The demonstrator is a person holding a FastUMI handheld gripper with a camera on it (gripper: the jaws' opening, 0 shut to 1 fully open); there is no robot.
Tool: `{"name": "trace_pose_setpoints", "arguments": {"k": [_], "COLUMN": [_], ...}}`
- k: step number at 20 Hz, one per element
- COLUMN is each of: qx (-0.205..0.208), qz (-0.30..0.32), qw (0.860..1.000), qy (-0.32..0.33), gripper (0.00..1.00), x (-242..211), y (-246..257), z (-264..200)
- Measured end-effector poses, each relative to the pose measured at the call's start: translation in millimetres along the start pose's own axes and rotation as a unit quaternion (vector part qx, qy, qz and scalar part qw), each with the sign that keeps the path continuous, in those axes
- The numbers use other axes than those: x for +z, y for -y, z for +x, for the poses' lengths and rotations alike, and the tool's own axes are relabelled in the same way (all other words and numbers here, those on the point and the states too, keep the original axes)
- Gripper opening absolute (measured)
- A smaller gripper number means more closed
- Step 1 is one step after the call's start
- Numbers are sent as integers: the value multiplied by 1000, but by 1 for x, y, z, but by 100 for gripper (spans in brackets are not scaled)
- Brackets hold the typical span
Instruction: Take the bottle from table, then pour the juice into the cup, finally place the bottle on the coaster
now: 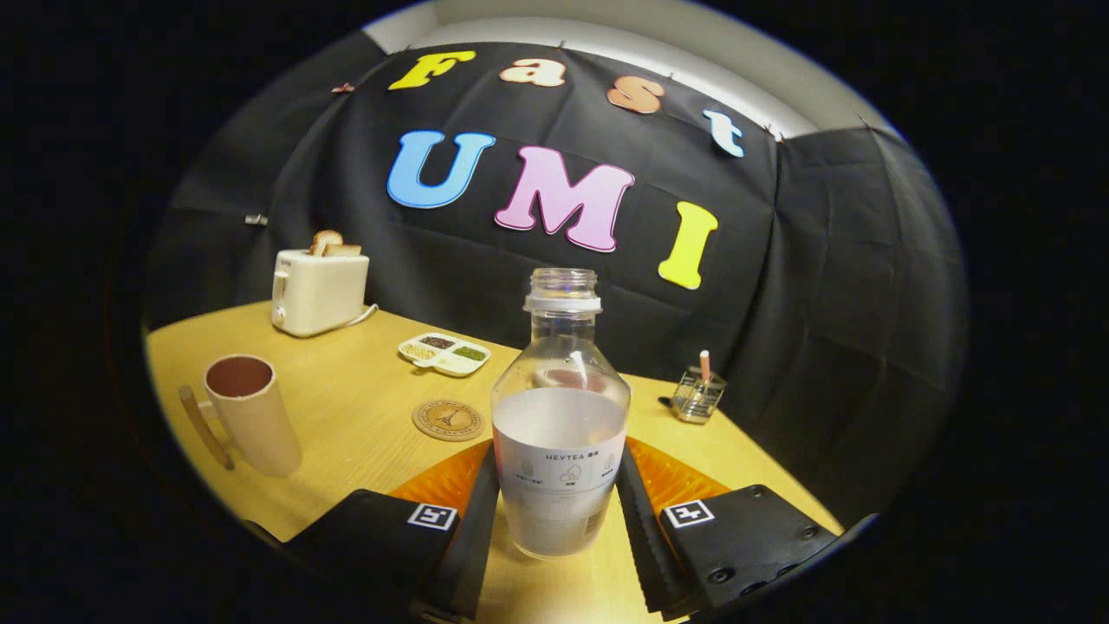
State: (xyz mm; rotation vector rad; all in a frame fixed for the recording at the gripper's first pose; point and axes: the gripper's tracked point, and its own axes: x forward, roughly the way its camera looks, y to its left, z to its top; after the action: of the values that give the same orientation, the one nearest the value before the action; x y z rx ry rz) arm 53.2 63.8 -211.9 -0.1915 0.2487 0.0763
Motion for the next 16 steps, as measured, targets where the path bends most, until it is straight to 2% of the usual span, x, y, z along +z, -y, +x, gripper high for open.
{"name": "trace_pose_setpoints", "arguments": {"k": [2,5,9,11,16], "qx": [-13,-17,-1,3,14], "qz": [-63,-123,-206,-252,-375], "qw": [998,992,978,967,925], "qy": [7,18,24,35,63], "gripper": [70,70,70,70,70], "x": [25,55,80,86,92], "y": [10,11,-6,-16,-46], "z": [-3,-8,-18,-24,-33]}}
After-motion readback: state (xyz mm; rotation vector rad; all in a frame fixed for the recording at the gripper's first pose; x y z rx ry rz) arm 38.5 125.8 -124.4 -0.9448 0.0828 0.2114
